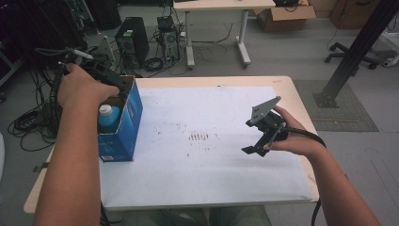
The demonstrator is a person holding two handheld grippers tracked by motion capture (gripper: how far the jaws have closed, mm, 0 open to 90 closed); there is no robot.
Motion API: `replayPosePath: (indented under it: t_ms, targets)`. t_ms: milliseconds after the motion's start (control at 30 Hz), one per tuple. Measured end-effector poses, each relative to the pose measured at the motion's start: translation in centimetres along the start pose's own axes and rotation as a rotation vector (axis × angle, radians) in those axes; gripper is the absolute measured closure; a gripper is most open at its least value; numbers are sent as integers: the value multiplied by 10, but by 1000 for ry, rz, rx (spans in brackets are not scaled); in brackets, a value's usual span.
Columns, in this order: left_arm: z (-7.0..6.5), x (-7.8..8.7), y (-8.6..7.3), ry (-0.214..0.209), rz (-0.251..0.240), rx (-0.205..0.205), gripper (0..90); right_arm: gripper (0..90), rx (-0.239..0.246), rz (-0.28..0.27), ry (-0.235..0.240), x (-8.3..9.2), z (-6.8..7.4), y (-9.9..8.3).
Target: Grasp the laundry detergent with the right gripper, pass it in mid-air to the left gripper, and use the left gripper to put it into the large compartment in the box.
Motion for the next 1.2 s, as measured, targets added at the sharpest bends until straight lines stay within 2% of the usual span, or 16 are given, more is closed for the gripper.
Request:
replayPosePath:
  t_ms: [67, 200, 267, 433, 533, 567, 633, 700, 767, 833, 867, 933, 1000, 1067, 1133, 1200]
  targets:
    - [-5, 9, 3, -4, -22, -28, 3, 28, -2, 1, -3, 4, -1, 1]
    - [-21, 34, 10, 0, -94, -122, 2, 27, -5, 4, -17, 12, -4, 4]
    - [-36, 45, 11, -18, -129, -187, 2, 27, -3, 3, -25, 16, -5, 7]
    - [-68, 56, 7, -35, -158, -351, 2, 28, 9, 19, -30, 21, -3, 11]
    - [-83, 59, 4, -52, -163, -422, 2, 28, 15, 32, -34, 24, -3, 13]
    - [-90, 59, 1, -66, -163, -459, 2, 28, 15, 36, -35, 25, -3, 14]
    - [-99, 60, -3, -86, -163, -502, 2, 28, 17, 40, -35, 28, -3, 15]
    - [-110, 61, -8, -108, -166, -572, 2, 28, 24, 50, -39, 31, -4, 15]
    - [-118, 62, -12, -112, -174, -623, 2, 28, 22, 58, -41, 33, -4, 16]
    - [-130, 61, -19, -114, -184, -712, 2, 28, 29, 67, -40, 35, -4, 16]
    - [-134, 61, -21, -114, -185, -742, 2, 28, 32, 75, -39, 36, -4, 16]
    - [-144, 58, -29, -109, -189, -826, 3, 28, 32, 85, -39, 38, -4, 16]
    - [-153, 54, -35, -108, -186, -885, 2, 28, 36, 94, -39, 39, -5, 17]
    - [-163, 48, -43, -124, -172, -939, 3, 28, 38, 106, -37, 39, -5, 17]
    - [-174, 43, -49, -153, -181, -1002, 2, 28, 38, 116, -36, 39, -6, 17]
    - [-182, 36, -55, -169, -176, -1041, 3, 29, 40, 125, -36, 38, -6, 16]
Point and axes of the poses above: each handheld gripper's, and its own axes: x roughly backward along the jaws, y roughly out of its top, z roughly to its left, the point moved 10 cm from there along -x, roughly forward along the jaws, and after that the axes turned 12 degrees about y, right-handed, at the moved point
